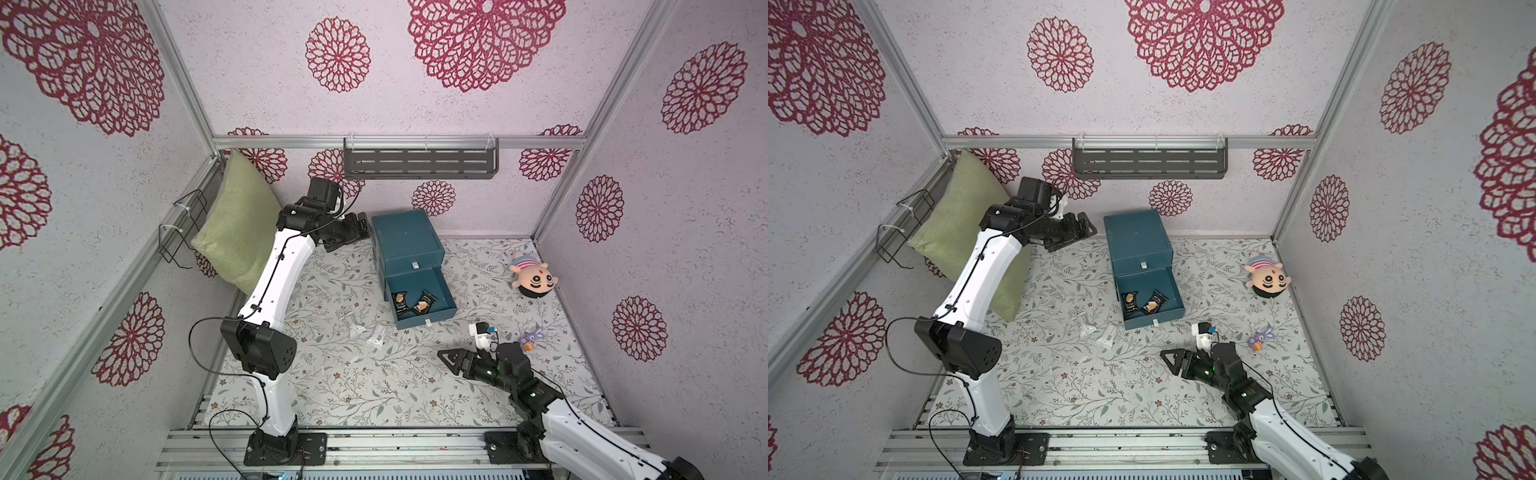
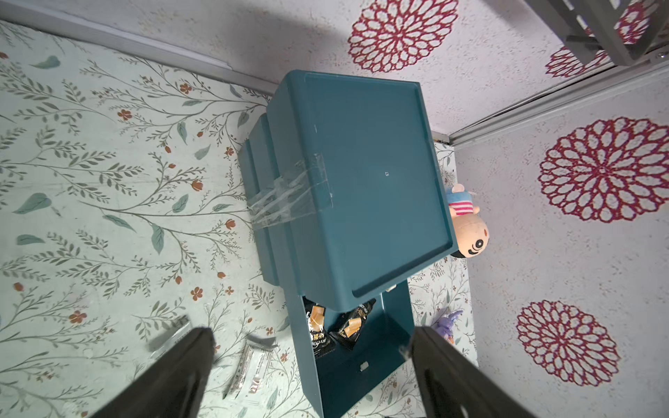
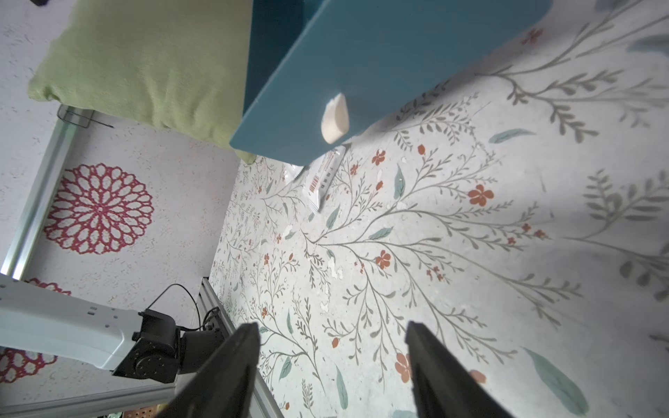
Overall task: Place the cookies into the drawer by color
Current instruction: Close the drawer in the storage box.
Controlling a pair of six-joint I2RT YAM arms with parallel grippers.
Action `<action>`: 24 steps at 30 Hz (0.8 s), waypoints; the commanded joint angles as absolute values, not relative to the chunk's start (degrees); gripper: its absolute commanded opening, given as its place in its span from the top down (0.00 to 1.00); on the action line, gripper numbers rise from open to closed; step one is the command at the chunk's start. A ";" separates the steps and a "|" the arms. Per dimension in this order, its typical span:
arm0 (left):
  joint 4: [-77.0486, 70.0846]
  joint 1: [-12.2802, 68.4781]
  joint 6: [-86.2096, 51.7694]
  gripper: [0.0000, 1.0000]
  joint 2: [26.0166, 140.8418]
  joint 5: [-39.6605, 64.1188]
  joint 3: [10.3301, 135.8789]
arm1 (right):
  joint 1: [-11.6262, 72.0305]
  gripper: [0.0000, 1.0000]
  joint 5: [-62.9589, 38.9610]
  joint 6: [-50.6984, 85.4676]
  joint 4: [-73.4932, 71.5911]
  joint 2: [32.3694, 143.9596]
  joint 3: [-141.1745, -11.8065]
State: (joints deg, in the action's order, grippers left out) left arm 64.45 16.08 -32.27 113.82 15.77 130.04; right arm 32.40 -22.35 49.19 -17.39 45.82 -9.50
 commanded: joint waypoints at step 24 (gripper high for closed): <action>66.56 16.64 -29.58 0.18 133.02 22.75 138.08 | 37.45 0.59 -5.90 47.80 -25.62 66.82 -24.99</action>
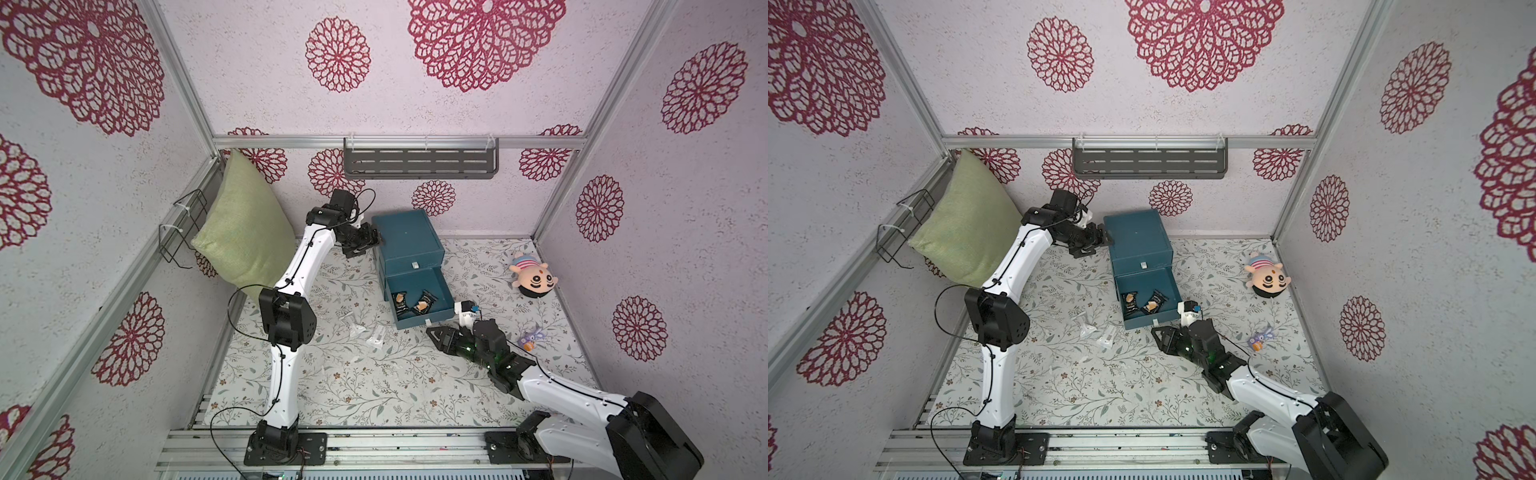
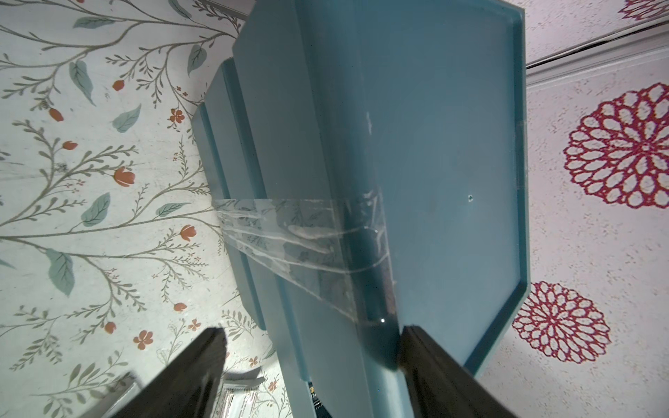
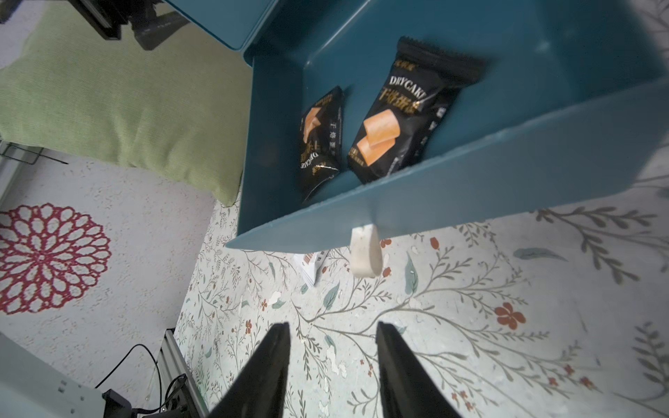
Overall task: Place the cookies into the drawer by color
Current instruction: Close the drawer in the storage box.
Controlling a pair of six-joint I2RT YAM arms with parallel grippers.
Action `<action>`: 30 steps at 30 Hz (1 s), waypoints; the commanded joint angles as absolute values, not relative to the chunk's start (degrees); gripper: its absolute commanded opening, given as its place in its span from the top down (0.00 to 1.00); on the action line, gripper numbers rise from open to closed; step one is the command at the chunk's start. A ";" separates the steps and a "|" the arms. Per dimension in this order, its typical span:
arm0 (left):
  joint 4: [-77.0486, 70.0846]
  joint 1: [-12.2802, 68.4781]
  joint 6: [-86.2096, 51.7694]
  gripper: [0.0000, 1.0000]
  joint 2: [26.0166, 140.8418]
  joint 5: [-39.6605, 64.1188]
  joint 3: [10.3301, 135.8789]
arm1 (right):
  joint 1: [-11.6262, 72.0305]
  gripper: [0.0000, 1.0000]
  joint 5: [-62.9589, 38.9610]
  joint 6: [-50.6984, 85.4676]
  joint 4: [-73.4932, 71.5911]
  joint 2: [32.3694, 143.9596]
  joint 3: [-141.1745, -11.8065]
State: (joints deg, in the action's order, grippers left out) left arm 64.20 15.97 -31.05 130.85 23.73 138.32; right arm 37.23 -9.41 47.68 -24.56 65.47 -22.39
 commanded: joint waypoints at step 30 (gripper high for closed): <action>66.36 17.97 -28.97 0.20 134.12 23.86 136.36 | 29.43 0.73 -5.75 43.90 -31.86 90.23 -44.40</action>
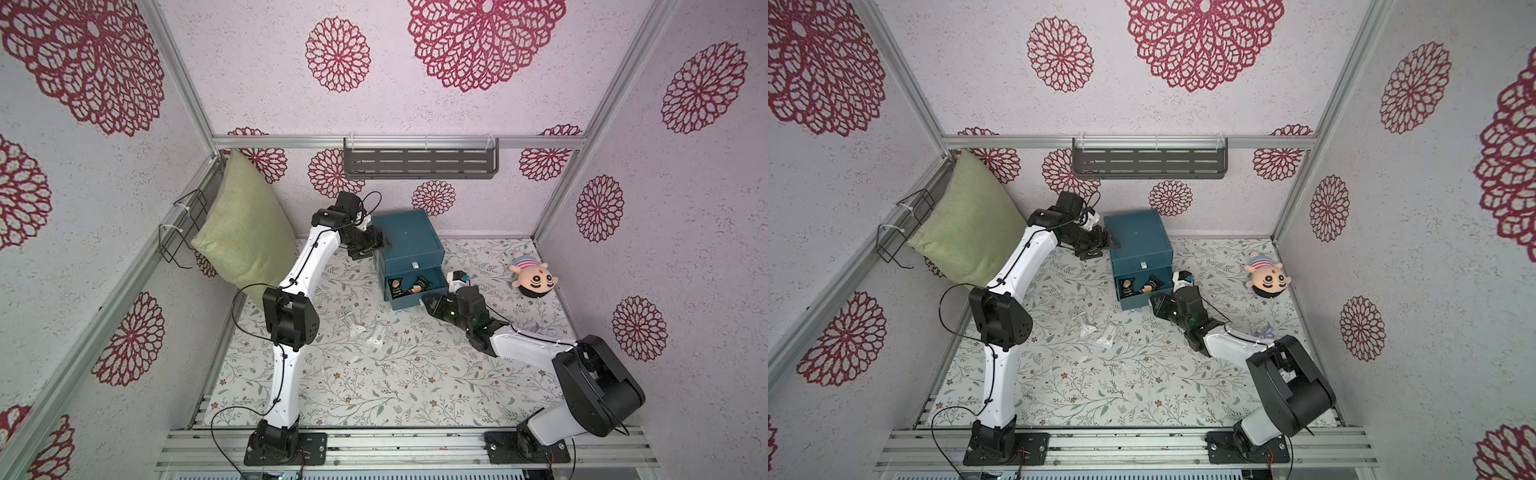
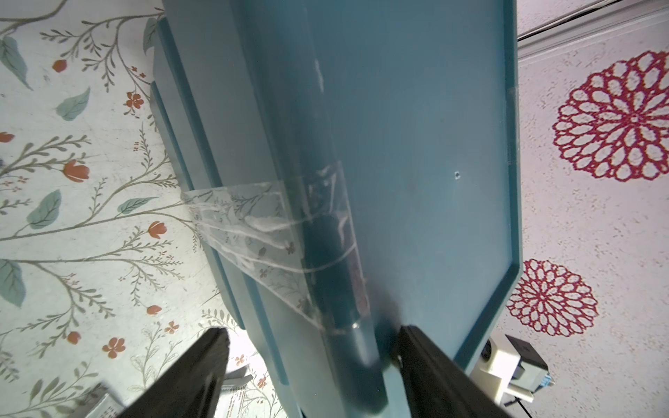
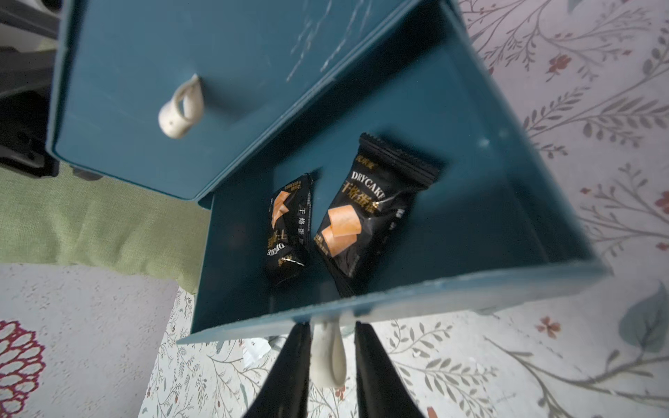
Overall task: Place the cookies into the drawer by color
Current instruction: Close the drawer in the storage box.
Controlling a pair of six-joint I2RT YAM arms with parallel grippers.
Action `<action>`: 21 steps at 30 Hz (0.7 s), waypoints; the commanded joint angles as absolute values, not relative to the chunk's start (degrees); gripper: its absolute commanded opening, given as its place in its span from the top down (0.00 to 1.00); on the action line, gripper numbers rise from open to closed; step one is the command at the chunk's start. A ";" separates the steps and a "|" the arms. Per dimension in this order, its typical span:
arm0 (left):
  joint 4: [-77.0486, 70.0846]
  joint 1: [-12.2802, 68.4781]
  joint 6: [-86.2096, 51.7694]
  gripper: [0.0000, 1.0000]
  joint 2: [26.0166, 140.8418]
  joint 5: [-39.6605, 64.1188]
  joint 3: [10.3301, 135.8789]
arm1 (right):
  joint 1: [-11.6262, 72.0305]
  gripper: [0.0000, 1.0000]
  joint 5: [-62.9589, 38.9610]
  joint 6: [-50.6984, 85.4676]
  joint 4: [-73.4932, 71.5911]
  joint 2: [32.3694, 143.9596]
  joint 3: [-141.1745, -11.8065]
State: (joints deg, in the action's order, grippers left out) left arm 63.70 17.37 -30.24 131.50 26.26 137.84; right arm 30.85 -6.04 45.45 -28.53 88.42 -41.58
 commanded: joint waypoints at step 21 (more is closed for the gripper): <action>66.45 18.17 -28.84 0.20 134.54 23.45 136.13 | 28.31 0.72 -6.39 50.16 -39.66 87.46 -35.64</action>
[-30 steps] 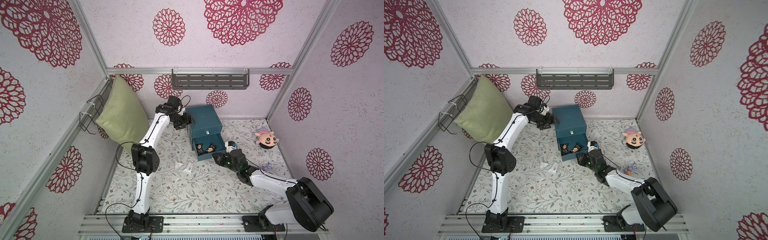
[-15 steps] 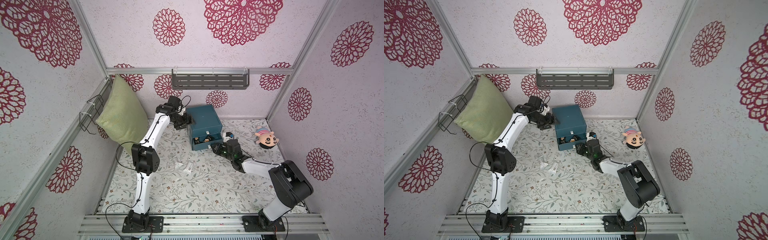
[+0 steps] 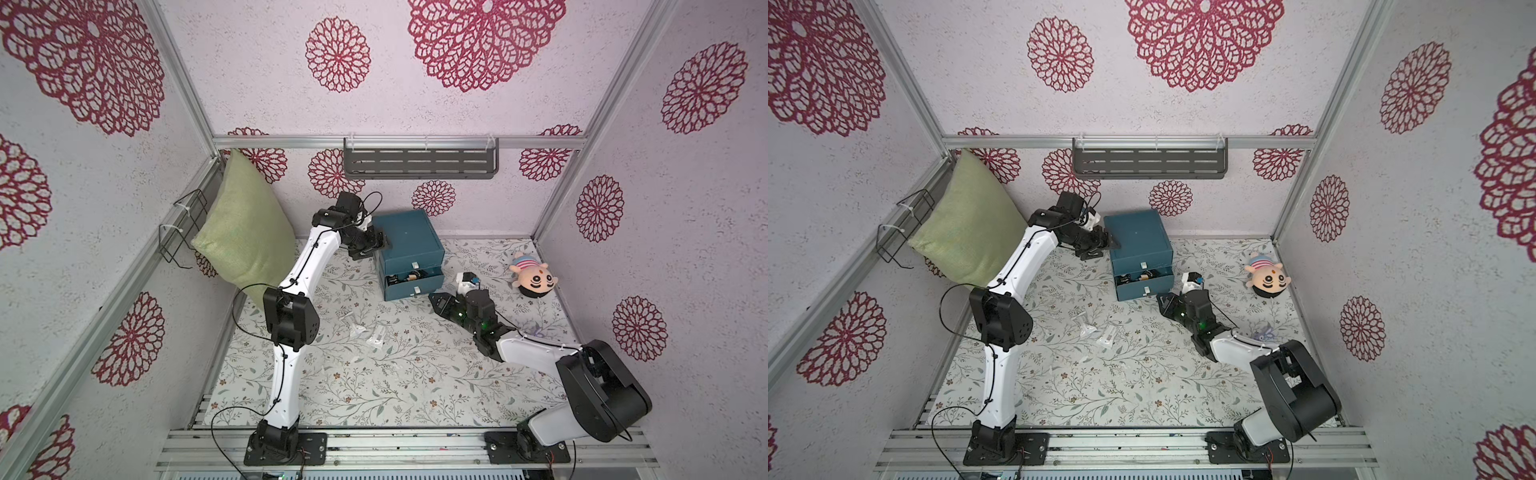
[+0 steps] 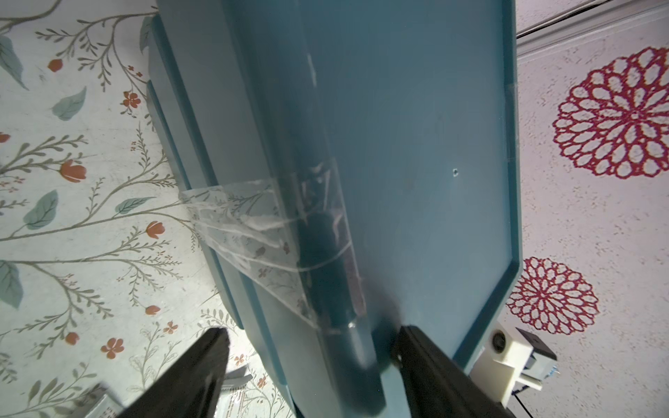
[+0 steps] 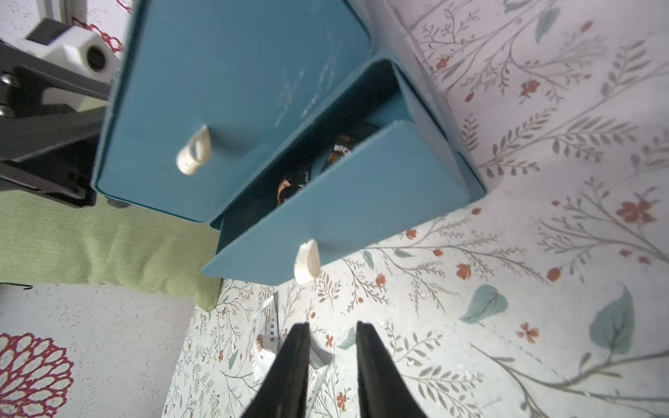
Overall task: Place the cookies into the drawer by color
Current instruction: Close the drawer in the storage box.
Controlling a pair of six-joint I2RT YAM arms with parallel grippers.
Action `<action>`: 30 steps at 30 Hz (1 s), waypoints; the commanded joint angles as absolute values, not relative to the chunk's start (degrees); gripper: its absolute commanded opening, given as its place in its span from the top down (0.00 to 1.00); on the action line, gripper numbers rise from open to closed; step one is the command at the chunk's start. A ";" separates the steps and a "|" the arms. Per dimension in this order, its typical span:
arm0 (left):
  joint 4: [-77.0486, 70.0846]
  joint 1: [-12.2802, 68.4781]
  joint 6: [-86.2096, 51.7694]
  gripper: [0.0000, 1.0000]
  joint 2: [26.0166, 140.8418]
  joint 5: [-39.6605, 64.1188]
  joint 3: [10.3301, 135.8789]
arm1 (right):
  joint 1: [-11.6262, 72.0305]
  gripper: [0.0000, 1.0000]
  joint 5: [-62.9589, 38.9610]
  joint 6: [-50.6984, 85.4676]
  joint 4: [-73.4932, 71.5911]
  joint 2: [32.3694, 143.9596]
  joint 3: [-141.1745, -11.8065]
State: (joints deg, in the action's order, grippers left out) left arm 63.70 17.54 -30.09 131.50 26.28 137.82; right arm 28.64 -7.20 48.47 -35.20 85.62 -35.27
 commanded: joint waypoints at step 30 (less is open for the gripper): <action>66.72 18.19 -28.62 0.20 134.20 23.48 135.89 | 28.40 0.73 -7.47 63.19 -51.68 110.87 -53.71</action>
